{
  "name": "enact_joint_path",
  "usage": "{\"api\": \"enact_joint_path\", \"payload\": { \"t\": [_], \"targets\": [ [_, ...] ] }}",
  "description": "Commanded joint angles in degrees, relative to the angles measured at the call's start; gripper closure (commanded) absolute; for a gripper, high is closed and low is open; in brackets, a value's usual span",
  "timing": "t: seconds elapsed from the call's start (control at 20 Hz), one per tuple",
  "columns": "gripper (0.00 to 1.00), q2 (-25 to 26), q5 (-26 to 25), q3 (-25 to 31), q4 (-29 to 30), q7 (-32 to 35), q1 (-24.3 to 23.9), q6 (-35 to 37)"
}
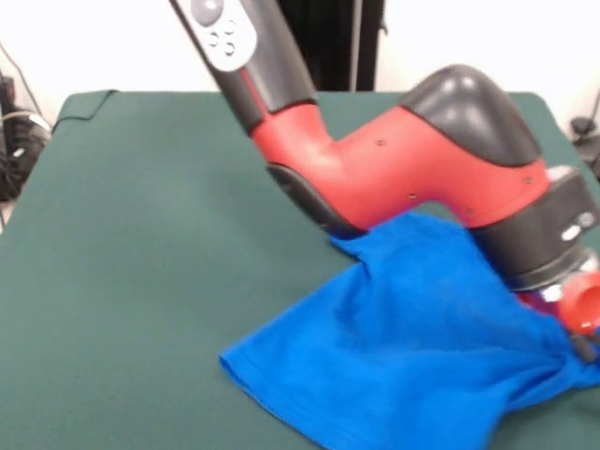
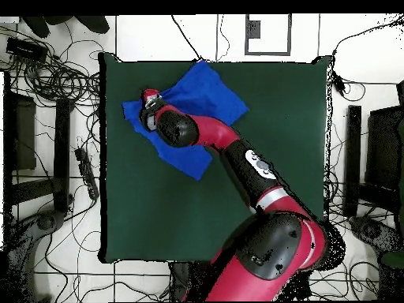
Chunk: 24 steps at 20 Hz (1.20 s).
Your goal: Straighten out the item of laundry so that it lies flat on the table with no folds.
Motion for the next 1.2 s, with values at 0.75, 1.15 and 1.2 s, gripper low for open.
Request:
{"api": "enact_joint_path", "payload": {
  "t": [0.75, 1.15, 1.2],
  "targets": [
    [0.00, -11.4, 6.4, -34.8, 6.3, 15.5, 32.1, 1.8],
    [0.00, -19.9, 11.6, -11.5, 22.7, 2.2, 13.3, 0.4],
    [0.00, -20.6, 12.1, -8.3, 24.8, 0.7, 10.5, 1.5]
  ]
}}
